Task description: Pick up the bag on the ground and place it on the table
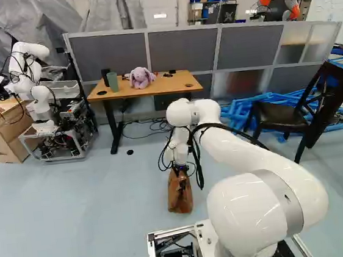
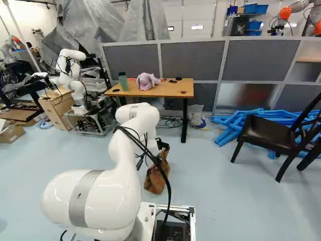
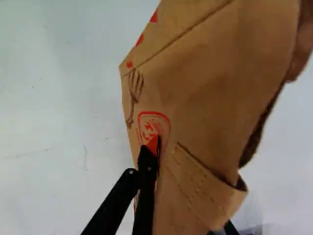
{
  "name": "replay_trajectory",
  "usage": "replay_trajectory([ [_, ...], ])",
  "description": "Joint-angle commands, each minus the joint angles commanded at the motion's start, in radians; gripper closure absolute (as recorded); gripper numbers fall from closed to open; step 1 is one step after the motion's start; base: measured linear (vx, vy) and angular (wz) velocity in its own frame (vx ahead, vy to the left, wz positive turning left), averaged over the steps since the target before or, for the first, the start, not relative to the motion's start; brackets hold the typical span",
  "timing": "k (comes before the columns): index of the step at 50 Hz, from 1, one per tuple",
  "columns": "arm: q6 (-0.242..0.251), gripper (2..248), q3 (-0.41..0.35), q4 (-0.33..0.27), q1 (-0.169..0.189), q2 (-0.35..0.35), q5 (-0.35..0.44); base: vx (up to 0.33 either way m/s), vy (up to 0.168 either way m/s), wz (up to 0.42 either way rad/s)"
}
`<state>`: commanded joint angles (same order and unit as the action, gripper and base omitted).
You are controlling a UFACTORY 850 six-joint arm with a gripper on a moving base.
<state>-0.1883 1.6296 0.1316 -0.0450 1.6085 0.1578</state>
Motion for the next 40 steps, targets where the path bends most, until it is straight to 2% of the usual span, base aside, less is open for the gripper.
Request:
replay_trajectory([
  [1,0.0,221,-0.003,0.0,0.0,-0.003,0.0,0.0,0.0,0.0],
  [5,0.0,221,-0.017,0.0,0.0,-0.017,0.0,0.0,0.0,0.0],
  [6,0.0,229,-0.02,0.0,0.0,-0.02,0.0,0.0,0.0,0.0],
  [40,0.0,229,-0.144,0.0,0.0,-0.149,0.0,0.0,0.0,0.0],
])
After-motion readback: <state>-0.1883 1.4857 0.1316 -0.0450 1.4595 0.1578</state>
